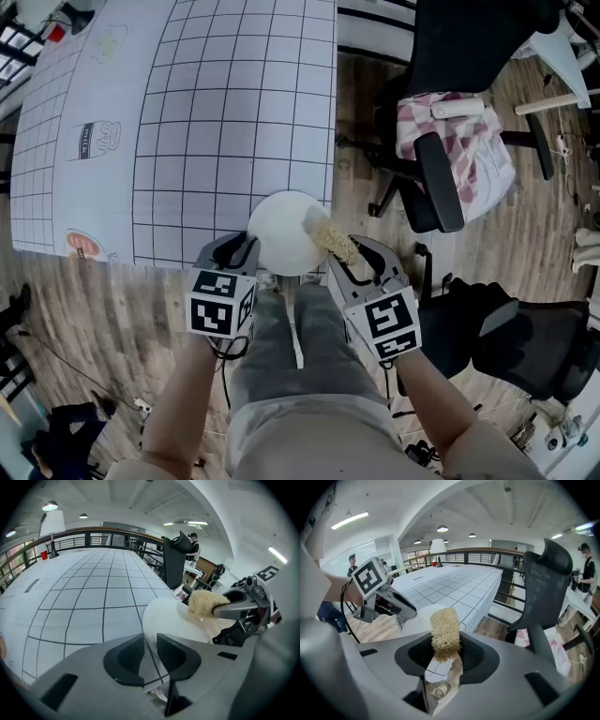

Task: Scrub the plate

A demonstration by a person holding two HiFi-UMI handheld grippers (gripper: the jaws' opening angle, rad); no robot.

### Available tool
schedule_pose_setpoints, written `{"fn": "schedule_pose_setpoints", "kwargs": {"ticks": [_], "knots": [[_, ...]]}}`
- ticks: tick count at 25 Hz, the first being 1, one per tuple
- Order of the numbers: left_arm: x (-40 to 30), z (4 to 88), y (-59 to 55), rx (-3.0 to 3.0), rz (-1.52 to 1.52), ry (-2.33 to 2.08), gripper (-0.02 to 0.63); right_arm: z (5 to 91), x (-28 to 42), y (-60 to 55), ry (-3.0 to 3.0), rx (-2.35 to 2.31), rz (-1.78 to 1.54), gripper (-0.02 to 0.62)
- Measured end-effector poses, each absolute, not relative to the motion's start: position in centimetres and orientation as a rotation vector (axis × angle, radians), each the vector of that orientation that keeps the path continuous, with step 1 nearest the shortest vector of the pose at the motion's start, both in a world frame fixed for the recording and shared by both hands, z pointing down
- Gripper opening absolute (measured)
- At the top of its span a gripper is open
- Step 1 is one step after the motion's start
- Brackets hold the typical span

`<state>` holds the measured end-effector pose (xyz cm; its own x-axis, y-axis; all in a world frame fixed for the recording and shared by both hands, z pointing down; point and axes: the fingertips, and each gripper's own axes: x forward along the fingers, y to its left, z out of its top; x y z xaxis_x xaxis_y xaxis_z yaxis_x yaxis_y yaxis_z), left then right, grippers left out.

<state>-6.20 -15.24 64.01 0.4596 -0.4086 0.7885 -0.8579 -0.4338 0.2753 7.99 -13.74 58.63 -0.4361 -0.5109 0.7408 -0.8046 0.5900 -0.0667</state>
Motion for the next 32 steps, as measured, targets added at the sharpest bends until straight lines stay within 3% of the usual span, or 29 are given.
{"fn": "schedule_pose_setpoints", "kwargs": {"ticks": [10, 22, 32], "knots": [[-7.3, 58.2, -16.8, 2.040, 0.770, -1.132, 0.092, 53.1, 9.0, -15.8, -2.195, 1.162, 0.512, 0.141], [-8.9, 39.9, -21.0, 2.275, 0.491, -1.375, 0.041, 39.3, 7.9, -19.5, -2.402, 1.321, 0.452, 0.141], [-9.5, 23.4, -20.9, 2.487, 0.060, -1.464, 0.014, 22.3, 7.4, -18.7, -2.641, 1.450, 0.133, 0.141]]}}
